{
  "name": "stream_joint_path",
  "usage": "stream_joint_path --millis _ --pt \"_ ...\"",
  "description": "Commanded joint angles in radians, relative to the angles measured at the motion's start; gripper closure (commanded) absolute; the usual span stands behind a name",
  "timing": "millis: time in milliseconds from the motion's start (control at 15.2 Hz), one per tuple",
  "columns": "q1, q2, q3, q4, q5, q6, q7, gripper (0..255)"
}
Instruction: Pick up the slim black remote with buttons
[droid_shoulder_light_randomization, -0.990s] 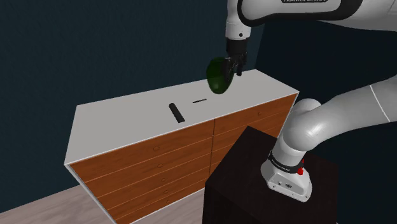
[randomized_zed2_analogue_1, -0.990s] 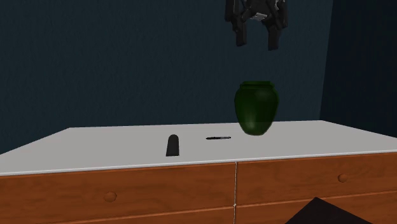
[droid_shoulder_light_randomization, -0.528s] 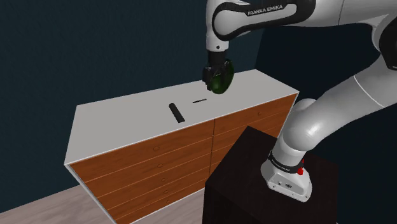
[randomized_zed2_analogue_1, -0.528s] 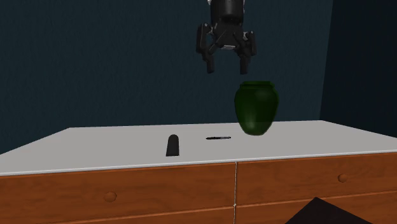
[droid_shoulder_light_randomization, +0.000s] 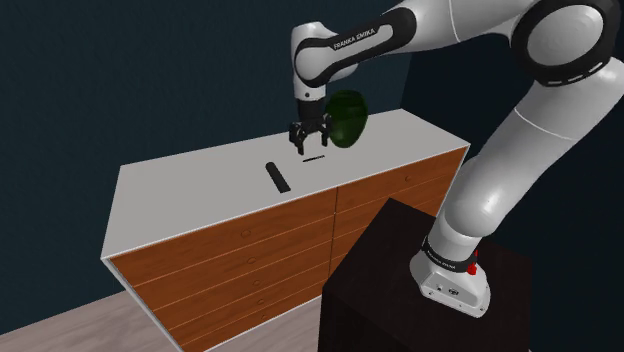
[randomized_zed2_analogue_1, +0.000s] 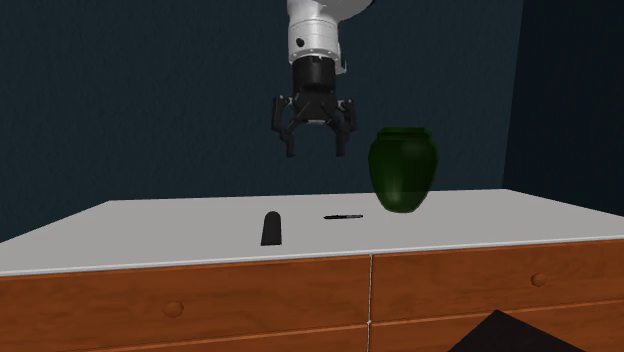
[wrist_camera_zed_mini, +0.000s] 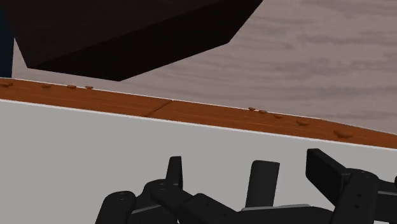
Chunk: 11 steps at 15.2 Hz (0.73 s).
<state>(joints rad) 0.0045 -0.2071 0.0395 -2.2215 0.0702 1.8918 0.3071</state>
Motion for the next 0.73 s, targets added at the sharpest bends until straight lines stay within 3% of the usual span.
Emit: stream_joint_path --millis 0,660 --pt "-0.002 0.082 0.000 0.042 0.008 0.032 0.019 0" --pt "0.000 0.488 0.001 0.330 0.052 0.108 0.114 0"
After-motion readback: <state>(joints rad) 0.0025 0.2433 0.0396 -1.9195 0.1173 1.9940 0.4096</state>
